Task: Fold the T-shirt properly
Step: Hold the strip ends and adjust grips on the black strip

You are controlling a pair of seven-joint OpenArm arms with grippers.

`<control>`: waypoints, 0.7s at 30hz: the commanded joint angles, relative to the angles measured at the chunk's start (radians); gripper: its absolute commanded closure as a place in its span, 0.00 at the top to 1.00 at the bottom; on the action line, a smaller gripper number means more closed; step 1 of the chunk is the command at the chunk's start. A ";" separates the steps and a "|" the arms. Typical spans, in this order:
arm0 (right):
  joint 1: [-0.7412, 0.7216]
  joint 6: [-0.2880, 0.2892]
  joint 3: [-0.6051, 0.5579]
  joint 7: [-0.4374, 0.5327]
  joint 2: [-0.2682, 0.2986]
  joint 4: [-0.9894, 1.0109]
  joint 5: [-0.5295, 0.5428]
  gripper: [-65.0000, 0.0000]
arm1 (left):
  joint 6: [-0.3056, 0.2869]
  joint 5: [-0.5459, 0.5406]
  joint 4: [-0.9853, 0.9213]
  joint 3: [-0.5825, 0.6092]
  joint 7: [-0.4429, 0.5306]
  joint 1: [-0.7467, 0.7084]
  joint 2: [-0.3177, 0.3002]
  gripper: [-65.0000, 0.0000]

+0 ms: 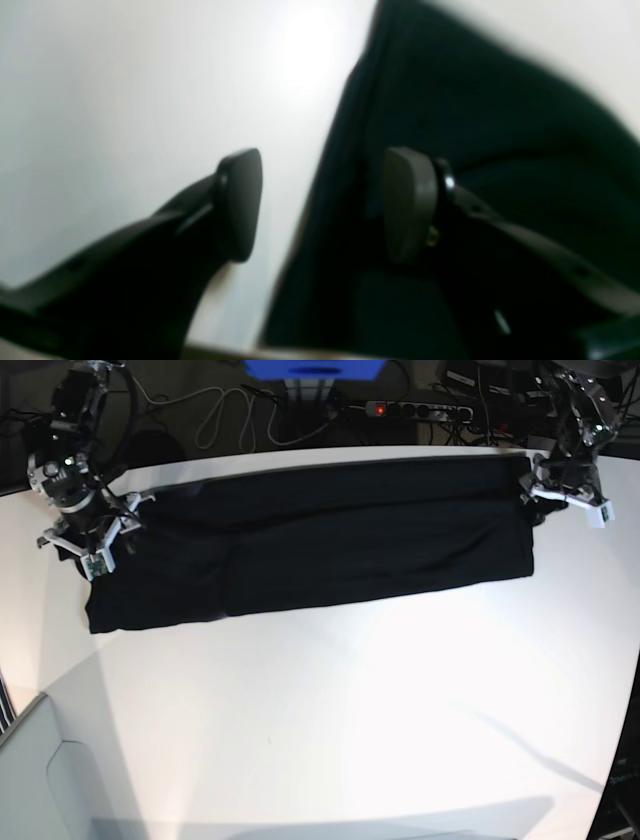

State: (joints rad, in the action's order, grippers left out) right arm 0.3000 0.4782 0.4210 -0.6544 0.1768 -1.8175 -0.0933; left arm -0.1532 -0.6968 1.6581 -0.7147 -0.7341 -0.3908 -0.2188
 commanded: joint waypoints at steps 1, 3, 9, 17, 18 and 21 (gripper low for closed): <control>-0.005 0.012 0.003 0.015 0.008 -0.009 0.007 0.57 | -0.004 -0.027 0.030 -0.024 0.018 -0.004 -0.015 0.57; -0.005 0.012 0.003 0.015 0.008 -0.003 0.007 0.57 | -0.004 -0.045 0.038 -0.036 0.018 0.002 -0.014 0.57; -0.006 0.012 0.003 0.017 0.008 0.038 0.007 0.57 | -0.003 -0.042 -0.012 -0.016 0.017 0.023 -0.006 0.57; -0.006 0.012 0.003 0.018 0.008 0.061 0.007 0.57 | -0.004 -0.047 -0.066 0.040 0.018 0.022 -0.004 0.57; -0.006 0.012 0.003 0.018 0.008 0.061 0.007 0.57 | -0.004 -0.047 -0.071 0.040 0.018 0.020 -0.004 0.56; -0.006 0.012 0.003 0.018 0.010 0.061 0.007 0.57 | -0.004 -0.047 -0.100 0.039 0.018 0.020 -0.004 0.56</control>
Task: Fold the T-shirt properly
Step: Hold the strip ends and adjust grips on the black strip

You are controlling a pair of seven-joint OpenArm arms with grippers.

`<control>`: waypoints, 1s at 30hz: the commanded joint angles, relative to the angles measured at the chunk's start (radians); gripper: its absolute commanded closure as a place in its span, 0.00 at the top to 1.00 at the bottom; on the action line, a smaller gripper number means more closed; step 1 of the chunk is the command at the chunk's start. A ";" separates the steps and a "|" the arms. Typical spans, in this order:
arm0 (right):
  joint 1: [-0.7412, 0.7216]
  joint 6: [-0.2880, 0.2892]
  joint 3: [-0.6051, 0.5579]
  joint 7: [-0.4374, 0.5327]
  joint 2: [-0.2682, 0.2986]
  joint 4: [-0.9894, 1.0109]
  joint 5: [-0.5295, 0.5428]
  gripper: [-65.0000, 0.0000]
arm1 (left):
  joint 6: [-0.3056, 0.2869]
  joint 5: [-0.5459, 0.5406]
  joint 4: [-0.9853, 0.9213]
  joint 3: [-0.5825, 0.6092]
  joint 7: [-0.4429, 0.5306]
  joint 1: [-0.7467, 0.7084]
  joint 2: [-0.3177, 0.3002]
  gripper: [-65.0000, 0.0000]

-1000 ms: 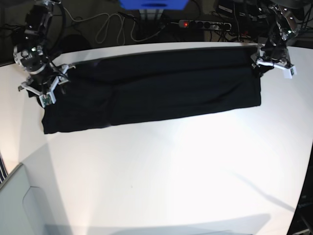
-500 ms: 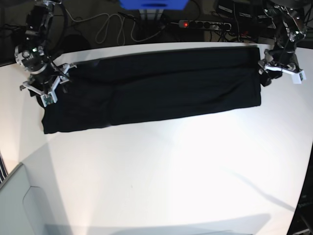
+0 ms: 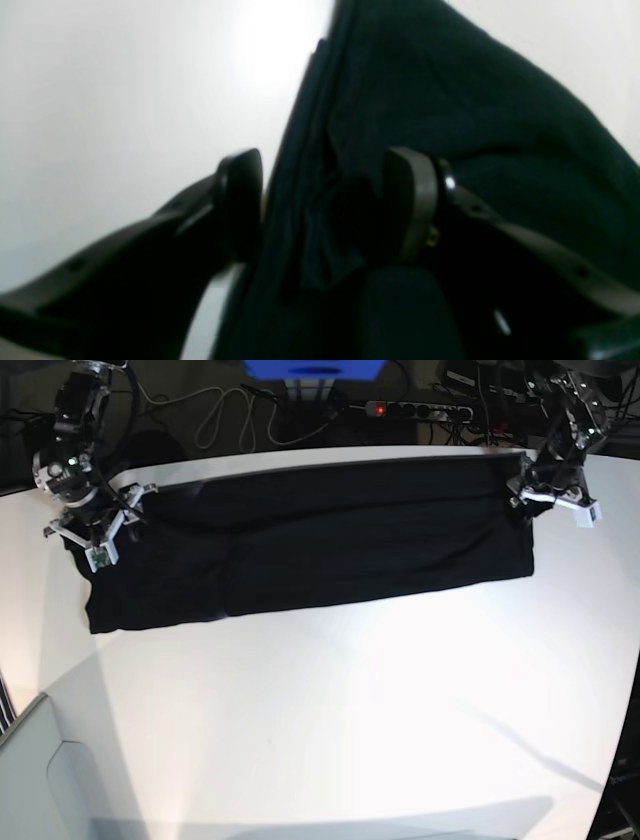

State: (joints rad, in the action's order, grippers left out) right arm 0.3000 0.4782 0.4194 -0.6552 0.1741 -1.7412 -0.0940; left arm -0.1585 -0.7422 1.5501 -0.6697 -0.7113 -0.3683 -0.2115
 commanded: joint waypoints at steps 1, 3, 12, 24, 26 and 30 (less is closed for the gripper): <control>-0.006 0.012 0.005 0.019 0.012 -0.015 0.007 0.57 | 0.001 -0.001 -0.003 -0.006 -0.005 -0.002 -0.012 0.53; -0.006 0.012 0.005 0.019 0.012 -0.015 0.007 0.57 | 0.001 -0.001 -0.029 -0.006 -0.005 -0.002 -0.012 0.42; -0.006 0.012 0.005 0.019 0.011 -0.015 0.007 0.57 | 0.001 -0.001 -0.095 -0.005 -0.005 0.001 -0.010 0.19; -0.005 0.012 0.005 0.019 0.011 -0.015 0.007 0.57 | 0.001 -0.003 -0.049 -0.005 -0.006 0.002 -0.010 0.00; -0.005 0.012 0.005 0.019 0.011 -0.015 0.007 0.57 | 0.001 -0.003 0.003 -0.005 -0.006 -0.001 -0.010 0.00; -0.003 0.012 0.005 0.019 0.009 -0.016 0.009 0.57 | 0.001 -0.003 0.115 -0.005 -0.006 -0.010 -0.007 0.00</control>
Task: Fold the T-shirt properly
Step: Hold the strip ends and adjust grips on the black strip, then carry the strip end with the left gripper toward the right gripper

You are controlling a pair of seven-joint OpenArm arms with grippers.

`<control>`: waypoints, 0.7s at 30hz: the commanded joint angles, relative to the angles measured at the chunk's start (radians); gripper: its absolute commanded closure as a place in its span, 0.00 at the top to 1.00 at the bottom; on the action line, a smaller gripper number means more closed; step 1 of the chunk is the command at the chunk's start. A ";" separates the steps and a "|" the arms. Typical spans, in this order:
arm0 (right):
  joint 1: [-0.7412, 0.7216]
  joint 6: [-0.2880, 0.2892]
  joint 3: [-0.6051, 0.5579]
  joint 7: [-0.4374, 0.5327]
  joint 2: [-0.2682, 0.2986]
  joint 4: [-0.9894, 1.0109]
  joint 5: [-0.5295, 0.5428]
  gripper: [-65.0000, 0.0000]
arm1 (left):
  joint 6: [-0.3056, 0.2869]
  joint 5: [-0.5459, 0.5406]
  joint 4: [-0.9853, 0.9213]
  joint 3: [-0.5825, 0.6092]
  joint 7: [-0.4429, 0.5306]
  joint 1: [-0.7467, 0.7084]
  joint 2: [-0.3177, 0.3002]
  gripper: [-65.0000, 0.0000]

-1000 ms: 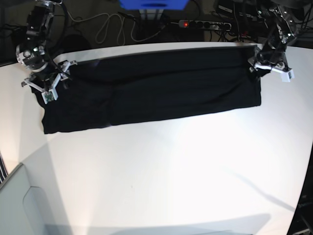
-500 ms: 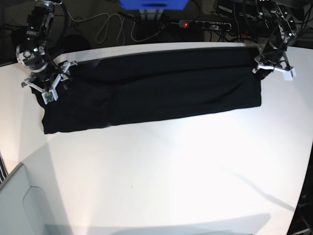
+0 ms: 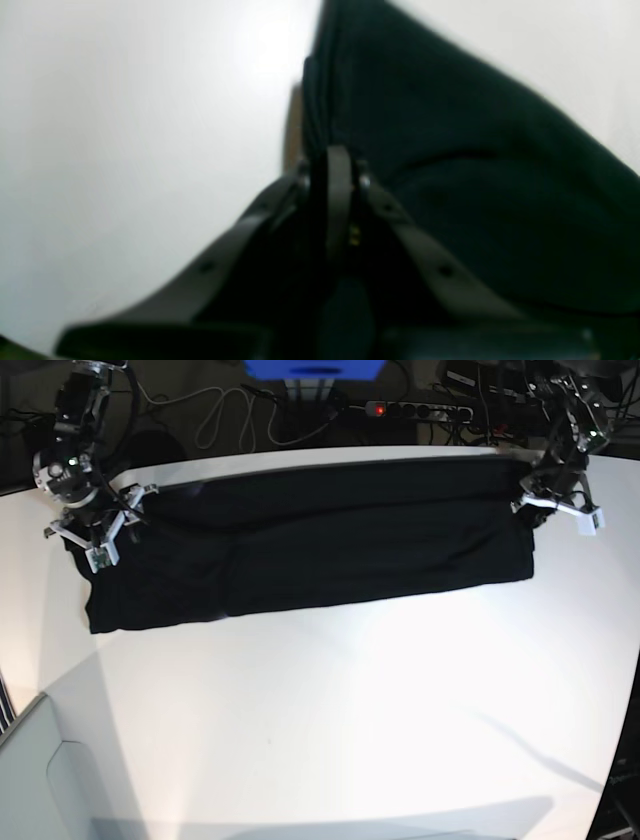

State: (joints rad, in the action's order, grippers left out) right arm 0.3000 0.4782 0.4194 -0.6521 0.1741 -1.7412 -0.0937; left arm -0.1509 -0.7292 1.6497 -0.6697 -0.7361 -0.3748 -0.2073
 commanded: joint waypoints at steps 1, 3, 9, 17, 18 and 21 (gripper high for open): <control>-0.003 0.012 0.005 0.016 0.009 -0.016 0.008 0.57 | -0.006 -0.016 0.037 -0.005 0.019 -0.003 -0.005 0.00; 0.000 0.012 0.005 0.016 0.009 -0.018 0.008 0.57 | -0.006 -0.016 0.068 -0.005 0.019 -0.008 0.002 0.00; 0.000 0.012 0.005 0.016 0.009 -0.019 0.008 0.57 | -0.006 -0.010 0.139 -0.002 0.019 -0.020 0.041 0.00; 0.001 0.012 0.005 0.015 0.009 -0.021 0.010 0.57 | 0.003 -0.008 0.203 0.196 0.025 -0.028 0.058 0.00; 0.001 0.012 0.005 0.015 0.009 -0.021 0.008 0.57 | 0.003 -0.007 0.212 0.225 0.025 -0.026 0.070 0.00; 0.001 0.012 0.005 0.015 0.009 -0.021 0.008 0.57 | 0.003 -0.005 0.226 0.302 0.020 -0.026 0.107 0.00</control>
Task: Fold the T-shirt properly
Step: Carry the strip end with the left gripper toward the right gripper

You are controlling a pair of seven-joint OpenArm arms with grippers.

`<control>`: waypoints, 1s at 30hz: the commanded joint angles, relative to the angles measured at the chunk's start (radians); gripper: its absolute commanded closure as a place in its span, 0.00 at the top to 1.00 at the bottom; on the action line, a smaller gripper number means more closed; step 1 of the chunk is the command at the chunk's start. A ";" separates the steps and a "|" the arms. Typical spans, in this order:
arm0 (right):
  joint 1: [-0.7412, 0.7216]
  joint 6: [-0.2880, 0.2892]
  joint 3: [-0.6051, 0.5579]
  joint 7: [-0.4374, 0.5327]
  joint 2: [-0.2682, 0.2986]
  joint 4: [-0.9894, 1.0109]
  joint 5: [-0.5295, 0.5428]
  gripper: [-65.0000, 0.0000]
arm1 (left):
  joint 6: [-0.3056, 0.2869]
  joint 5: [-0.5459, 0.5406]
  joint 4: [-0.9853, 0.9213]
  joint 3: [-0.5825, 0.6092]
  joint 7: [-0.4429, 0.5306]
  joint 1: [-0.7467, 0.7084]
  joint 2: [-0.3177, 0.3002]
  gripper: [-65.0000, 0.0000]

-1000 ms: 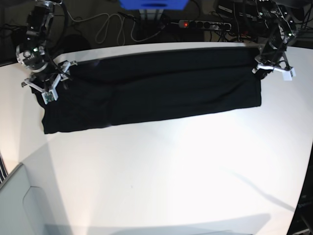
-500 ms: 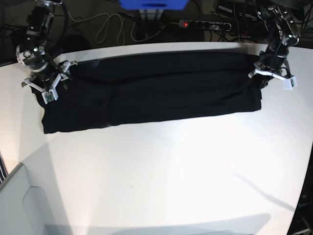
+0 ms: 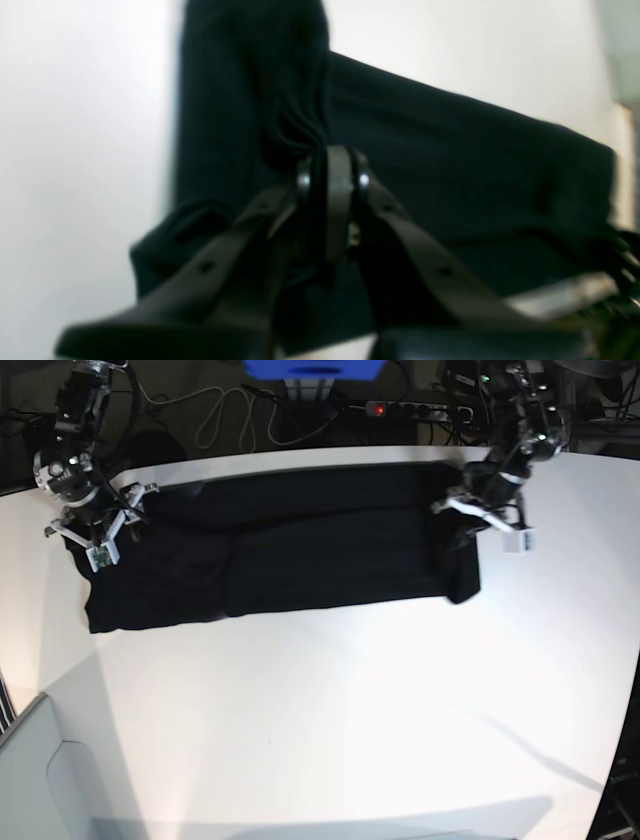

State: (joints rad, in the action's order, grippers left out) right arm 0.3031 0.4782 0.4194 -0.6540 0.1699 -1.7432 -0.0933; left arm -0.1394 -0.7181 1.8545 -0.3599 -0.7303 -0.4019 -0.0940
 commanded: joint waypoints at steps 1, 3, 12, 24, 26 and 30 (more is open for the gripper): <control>-0.003 0.012 0.005 0.017 0.013 -0.019 0.008 0.57 | -0.009 -0.016 0.021 0.025 0.018 0.001 0.003 0.00; -0.005 0.012 0.005 0.017 0.013 -0.014 0.008 0.57 | -0.007 -0.016 0.021 0.081 0.024 0.002 0.013 0.00; -0.008 0.012 0.005 0.017 0.013 -0.014 0.008 0.57 | -0.007 -0.016 0.014 0.229 0.025 0.056 0.038 0.00; -0.009 0.012 0.003 0.017 0.013 -0.014 0.007 0.57 | -0.007 -0.016 -0.089 0.387 0.027 0.157 0.046 0.00; -0.009 0.012 0.003 0.017 0.013 -0.014 0.007 0.57 | -0.007 -0.016 -0.117 0.407 0.027 0.176 0.058 0.00; -0.009 0.012 0.003 0.017 0.013 -0.014 0.007 0.57 | -0.007 -0.016 -0.149 0.463 0.027 0.209 0.058 0.00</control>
State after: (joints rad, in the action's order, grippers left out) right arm 0.2996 0.4782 0.4194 -0.6544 0.1719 -1.7424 -0.0937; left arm -0.1349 -0.7113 1.6890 0.1043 -0.7166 -0.2008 -0.0429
